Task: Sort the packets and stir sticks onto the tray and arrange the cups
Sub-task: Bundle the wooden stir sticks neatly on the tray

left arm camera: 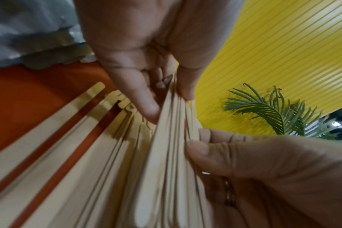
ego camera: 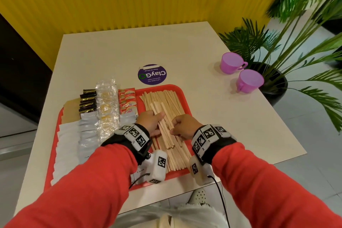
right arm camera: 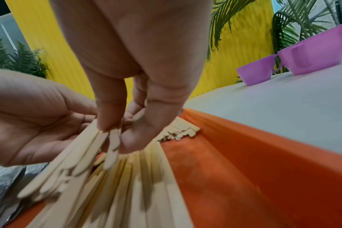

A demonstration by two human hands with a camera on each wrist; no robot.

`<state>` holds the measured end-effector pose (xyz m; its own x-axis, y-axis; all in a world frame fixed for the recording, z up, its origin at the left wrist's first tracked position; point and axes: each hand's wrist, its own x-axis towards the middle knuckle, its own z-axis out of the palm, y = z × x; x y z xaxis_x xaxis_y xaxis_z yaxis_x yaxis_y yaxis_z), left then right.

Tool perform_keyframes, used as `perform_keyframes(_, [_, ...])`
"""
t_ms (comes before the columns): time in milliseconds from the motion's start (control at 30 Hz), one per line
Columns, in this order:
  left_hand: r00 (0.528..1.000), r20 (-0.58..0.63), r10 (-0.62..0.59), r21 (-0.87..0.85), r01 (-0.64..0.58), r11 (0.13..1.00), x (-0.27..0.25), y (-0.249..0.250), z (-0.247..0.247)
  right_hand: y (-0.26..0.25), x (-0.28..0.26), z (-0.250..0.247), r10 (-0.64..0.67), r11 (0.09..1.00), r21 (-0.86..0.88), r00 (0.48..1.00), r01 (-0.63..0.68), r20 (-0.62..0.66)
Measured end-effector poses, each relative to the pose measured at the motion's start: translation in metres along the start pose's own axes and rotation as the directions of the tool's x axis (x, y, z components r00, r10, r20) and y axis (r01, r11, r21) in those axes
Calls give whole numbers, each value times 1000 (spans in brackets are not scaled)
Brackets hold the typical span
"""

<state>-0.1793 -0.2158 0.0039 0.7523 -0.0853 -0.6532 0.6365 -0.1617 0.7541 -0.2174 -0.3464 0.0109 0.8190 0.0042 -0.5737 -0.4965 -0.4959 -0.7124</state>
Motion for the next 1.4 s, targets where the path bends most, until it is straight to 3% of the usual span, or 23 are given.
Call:
perform_keyframes(433, [966,-20,259,116,-255,960,-13,42,7,-19,6,-22,-163,985,32,979,168,-126])
perform_keyframes(900, [996,-68,65,231,-48,972,-7,-13,7,20,-8,-8,-11,989,-148,990,-10,-139])
perform_keyframes(1033, [997,-67,46,270,-26,963,-11,-21,10,28,-13,2,16,965,-259,991,-51,-135])
perform_keyframes(1267, [989,-111,99,494,-32,869,-5,-34,11,33,-22,0,29,879,-465,986,-102,-162])
perform_keyframes(1400, [992,-112,65,508,1,861,-10,-30,9,32,-29,-2,-32,841,-535,978,-84,-205])
